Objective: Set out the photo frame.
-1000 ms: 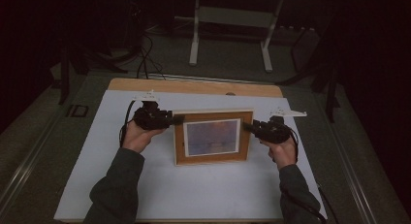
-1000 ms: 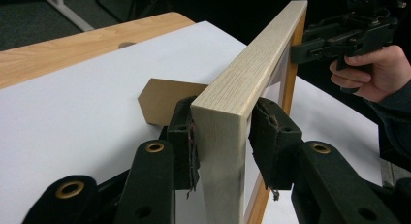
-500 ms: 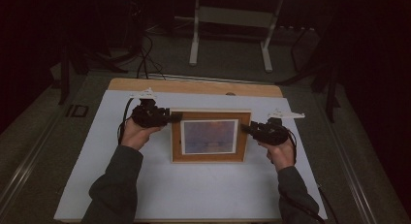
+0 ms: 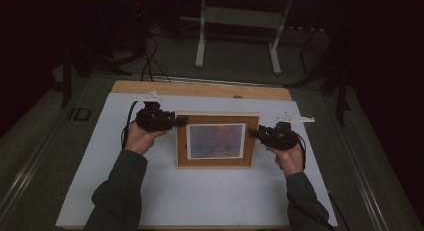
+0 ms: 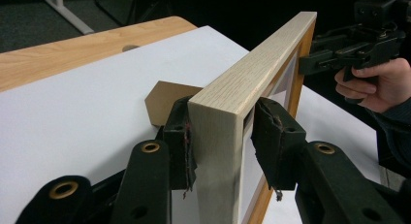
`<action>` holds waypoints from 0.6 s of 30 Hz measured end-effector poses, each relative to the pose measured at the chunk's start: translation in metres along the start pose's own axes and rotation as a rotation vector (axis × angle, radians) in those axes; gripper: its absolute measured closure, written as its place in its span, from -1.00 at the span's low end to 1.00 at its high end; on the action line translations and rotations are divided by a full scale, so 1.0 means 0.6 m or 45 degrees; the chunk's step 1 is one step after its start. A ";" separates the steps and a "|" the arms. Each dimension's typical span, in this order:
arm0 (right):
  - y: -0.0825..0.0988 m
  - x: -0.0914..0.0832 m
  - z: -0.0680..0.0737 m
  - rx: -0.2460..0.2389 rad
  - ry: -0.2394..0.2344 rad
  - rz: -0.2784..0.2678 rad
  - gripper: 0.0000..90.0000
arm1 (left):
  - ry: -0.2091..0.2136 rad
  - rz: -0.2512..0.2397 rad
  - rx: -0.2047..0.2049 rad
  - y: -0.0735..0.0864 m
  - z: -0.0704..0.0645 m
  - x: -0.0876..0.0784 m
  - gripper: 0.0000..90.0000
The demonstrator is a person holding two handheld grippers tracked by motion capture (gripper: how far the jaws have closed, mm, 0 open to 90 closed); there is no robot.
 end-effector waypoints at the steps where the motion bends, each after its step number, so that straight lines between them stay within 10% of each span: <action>1: 0.000 0.000 0.000 0.000 0.000 0.000 0.41 | 0.000 0.000 0.000 0.000 0.000 0.000 0.37; 18: 0.001 -0.002 0.000 -0.008 -0.011 0.010 0.41 | -0.003 0.002 -0.024 0.000 -0.002 0.001 0.36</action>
Point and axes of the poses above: each handheld gripper's, and its own axes: x roughly forward along the jaws, y roughly out of its underside, z roughly to its left, the point moved 7 cm from there along x, roughly forward along the jaws, and after that the axes turned 8 degrees about x, right-handed, at the moved point
